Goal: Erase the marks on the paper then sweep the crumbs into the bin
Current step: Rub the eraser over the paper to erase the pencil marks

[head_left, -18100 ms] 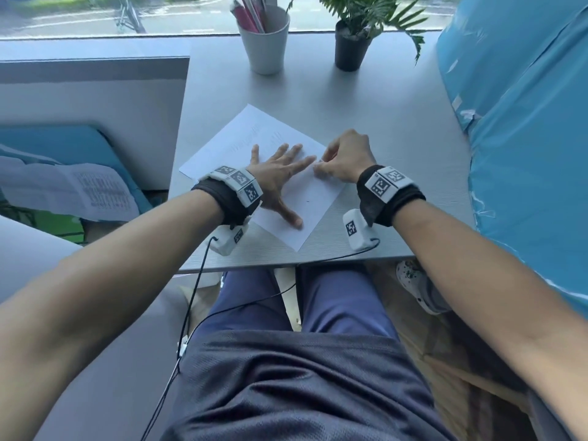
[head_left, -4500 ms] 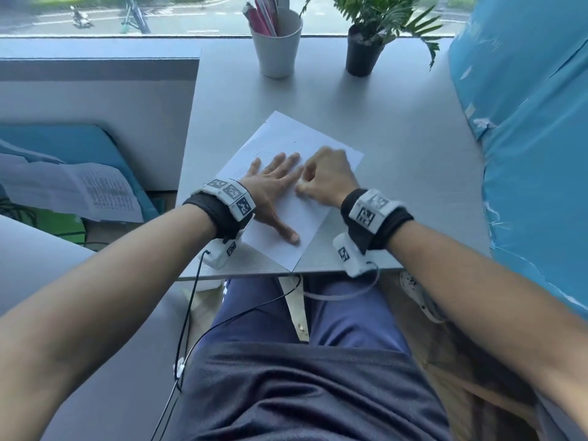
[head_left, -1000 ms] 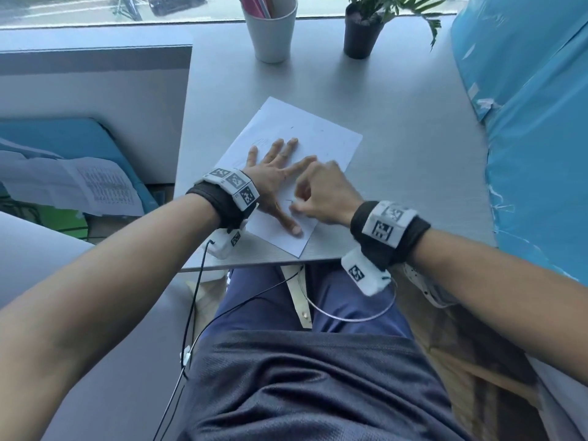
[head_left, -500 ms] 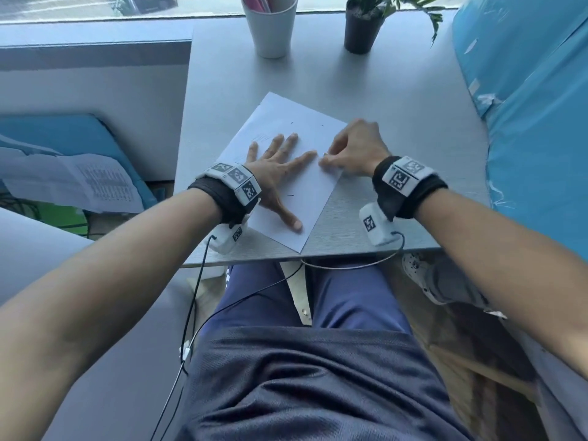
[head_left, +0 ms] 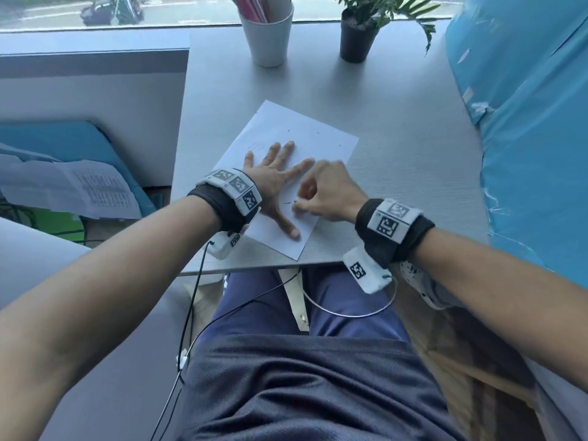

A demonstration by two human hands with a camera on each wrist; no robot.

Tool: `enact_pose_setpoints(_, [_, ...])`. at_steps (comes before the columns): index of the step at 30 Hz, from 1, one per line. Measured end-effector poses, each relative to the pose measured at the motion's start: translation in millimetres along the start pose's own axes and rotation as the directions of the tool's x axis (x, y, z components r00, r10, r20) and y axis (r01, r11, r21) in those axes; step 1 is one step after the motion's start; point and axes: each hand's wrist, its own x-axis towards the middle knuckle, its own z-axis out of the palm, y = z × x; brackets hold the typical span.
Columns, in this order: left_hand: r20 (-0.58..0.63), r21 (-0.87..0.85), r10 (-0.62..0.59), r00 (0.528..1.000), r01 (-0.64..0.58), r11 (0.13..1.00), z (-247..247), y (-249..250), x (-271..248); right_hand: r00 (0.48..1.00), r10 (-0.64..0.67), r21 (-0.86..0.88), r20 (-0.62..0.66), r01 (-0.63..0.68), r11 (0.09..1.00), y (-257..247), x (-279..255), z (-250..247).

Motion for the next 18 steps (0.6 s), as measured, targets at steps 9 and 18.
enact_pose_setpoints(9, [0.004,0.005,0.039,0.999,-0.039,0.999,0.8,-3.5,0.6,0.998,0.048,0.075,-0.044,-0.045,0.996,-3.0,1.1,3.4])
enact_pose_setpoints(18, [-0.080,0.072,0.159,0.984,-0.153,0.986,3.8,-19.9,-6.5,0.982,0.124,-0.157,-0.141,-0.146,0.977,50.1,47.5,-53.2])
